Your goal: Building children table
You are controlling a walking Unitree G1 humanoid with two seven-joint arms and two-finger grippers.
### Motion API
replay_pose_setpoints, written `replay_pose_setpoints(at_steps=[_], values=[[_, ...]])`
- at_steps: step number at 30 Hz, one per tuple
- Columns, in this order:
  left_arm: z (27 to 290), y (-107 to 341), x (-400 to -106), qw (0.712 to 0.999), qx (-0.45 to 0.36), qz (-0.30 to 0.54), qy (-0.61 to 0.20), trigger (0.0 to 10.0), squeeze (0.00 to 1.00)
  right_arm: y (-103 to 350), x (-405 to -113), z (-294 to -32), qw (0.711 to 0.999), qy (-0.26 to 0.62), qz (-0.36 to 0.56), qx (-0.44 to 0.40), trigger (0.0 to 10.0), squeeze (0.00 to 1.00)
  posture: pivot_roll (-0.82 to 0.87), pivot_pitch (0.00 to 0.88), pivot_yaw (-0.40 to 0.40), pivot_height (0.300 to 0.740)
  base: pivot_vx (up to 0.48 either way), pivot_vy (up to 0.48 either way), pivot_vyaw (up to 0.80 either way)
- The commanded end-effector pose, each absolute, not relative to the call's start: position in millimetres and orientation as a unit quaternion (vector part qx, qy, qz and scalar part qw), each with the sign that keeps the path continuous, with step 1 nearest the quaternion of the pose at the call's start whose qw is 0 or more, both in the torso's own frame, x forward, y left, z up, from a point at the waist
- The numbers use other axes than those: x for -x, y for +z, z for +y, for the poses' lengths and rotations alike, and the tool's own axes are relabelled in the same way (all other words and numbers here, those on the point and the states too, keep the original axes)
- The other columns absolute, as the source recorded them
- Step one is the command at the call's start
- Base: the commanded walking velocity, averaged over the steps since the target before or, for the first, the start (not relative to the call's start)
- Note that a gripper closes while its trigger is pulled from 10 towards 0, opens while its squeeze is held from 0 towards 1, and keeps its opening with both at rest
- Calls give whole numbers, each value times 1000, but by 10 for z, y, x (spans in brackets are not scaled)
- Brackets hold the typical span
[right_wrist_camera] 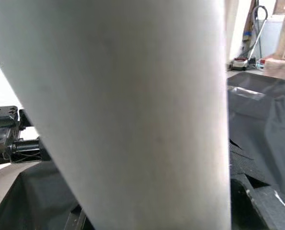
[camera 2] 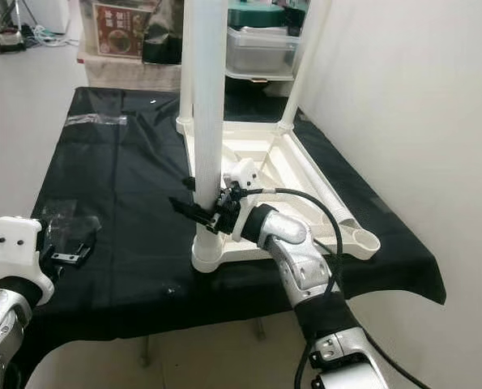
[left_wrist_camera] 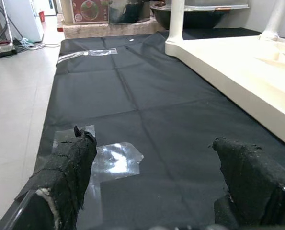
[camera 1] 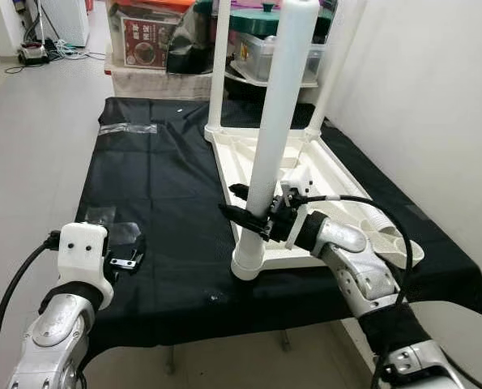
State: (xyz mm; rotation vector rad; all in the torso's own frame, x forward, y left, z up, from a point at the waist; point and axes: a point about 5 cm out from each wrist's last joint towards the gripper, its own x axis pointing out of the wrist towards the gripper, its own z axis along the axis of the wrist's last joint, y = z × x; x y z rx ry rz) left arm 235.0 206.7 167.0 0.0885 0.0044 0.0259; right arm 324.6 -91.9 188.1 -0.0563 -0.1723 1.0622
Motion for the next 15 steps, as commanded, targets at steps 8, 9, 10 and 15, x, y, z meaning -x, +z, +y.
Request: replay_pose_setpoints(at_steps=[8, 9, 10, 15], values=[[2085, 1663, -2330, 999, -33, 5, 28, 10000, 0, 1403, -3425, -968, 951, 285, 42, -111, 10000, 0, 152, 0, -148, 740, 0, 0, 0], [2096, 1669, -2336, 999, -34, 3, 31, 10000, 0, 1352, -3427, -999, 961, 239, 48, -131, 10000, 0, 148, 0, -140, 740, 0, 0, 0], [2104, 1675, -2341, 999, -34, 2, 34, 10000, 0, 1324, -3418, -1016, 965, 217, 50, -141, 10000, 0, 148, 0, -140, 740, 0, 0, 0], [2144, 1691, -2399, 998, -42, 3, 39, 10000, 0, 1186, -3365, -1103, 984, 123, 92, -85, 10000, 0, 123, 0, -116, 740, 0, 0, 0]])
